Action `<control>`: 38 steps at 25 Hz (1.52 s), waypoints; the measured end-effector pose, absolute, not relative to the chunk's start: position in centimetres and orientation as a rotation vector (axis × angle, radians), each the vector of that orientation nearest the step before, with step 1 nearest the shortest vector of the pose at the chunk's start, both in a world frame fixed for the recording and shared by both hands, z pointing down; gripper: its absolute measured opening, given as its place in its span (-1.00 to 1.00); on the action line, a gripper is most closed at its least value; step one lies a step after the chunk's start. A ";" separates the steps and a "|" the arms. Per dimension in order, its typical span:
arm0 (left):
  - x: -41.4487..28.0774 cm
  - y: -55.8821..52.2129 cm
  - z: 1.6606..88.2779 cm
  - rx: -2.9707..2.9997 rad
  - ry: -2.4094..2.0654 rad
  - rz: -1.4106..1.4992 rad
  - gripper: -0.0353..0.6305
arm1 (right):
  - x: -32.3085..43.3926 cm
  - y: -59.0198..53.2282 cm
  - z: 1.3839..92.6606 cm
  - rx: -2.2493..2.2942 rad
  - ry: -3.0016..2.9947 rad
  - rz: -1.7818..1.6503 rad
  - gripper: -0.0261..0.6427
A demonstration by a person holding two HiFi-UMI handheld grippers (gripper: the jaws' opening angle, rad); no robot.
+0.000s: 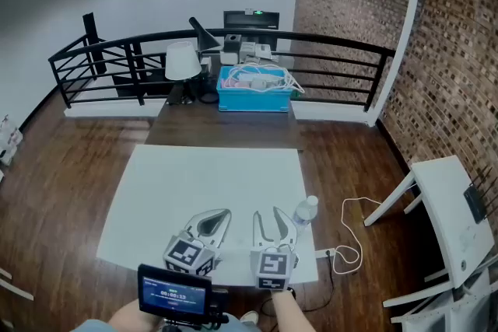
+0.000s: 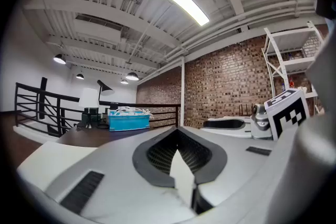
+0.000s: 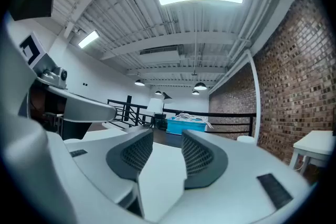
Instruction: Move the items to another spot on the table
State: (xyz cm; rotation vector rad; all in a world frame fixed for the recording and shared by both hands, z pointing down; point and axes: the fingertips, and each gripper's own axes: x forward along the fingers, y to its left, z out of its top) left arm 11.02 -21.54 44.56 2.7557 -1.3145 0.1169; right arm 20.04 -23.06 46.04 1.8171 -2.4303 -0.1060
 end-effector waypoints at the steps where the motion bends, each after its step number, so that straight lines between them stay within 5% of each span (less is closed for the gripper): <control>1: 10.4 -21.5 44.5 2.752 -1.319 0.114 -0.86 | 19.1 -23.0 45.7 1.806 -2.444 -0.110 -0.44; 14: 0.1 -21.9 43.6 2.706 -1.470 0.100 -0.86 | 5.6 -22.7 42.3 1.558 -2.674 -0.057 -0.92; 38: -6.4 -21.4 43.0 2.680 -1.543 0.073 -0.86 | -2.3 -22.1 41.9 1.441 -2.768 -0.067 -0.92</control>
